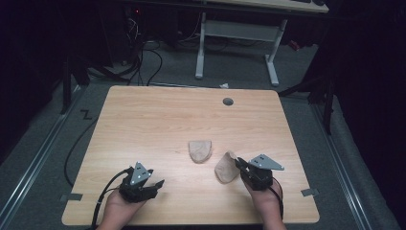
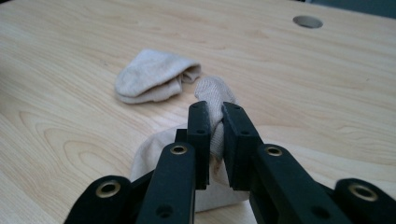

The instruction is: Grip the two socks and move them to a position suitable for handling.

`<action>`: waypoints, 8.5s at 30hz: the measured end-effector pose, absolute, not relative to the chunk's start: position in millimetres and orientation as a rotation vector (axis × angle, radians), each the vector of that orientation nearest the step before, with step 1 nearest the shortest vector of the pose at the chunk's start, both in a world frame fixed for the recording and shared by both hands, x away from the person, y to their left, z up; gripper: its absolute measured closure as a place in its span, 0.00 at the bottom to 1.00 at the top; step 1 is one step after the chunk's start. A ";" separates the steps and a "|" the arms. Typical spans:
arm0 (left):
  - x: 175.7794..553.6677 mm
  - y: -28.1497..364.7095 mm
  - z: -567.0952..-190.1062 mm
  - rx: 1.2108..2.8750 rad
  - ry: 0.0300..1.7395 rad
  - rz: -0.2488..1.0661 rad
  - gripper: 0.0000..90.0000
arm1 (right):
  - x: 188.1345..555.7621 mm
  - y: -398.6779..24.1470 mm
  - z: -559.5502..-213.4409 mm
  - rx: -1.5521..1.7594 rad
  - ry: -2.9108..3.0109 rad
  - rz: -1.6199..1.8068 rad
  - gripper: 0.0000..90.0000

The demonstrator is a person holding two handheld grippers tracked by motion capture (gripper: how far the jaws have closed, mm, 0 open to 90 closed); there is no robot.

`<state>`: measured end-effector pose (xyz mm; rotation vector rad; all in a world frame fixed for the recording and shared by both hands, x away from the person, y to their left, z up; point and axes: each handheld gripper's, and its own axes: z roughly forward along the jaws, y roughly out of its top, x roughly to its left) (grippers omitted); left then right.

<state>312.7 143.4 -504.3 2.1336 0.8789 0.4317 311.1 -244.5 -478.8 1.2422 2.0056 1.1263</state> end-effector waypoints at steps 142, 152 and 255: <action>309.5 141.1 -499.1 2.110 0.838 0.421 0.59 | 315.3 -175.6 -504.8 1.079 2.303 1.083 0.77; 305.9 172.6 -501.9 2.071 0.936 0.457 0.57 | 380.8 -145.2 -505.7 1.190 2.224 1.022 0.61; 312.0 145.5 -504.7 2.163 0.832 0.438 0.56 | 347.7 -247.8 -511.9 1.391 2.193 0.933 1.00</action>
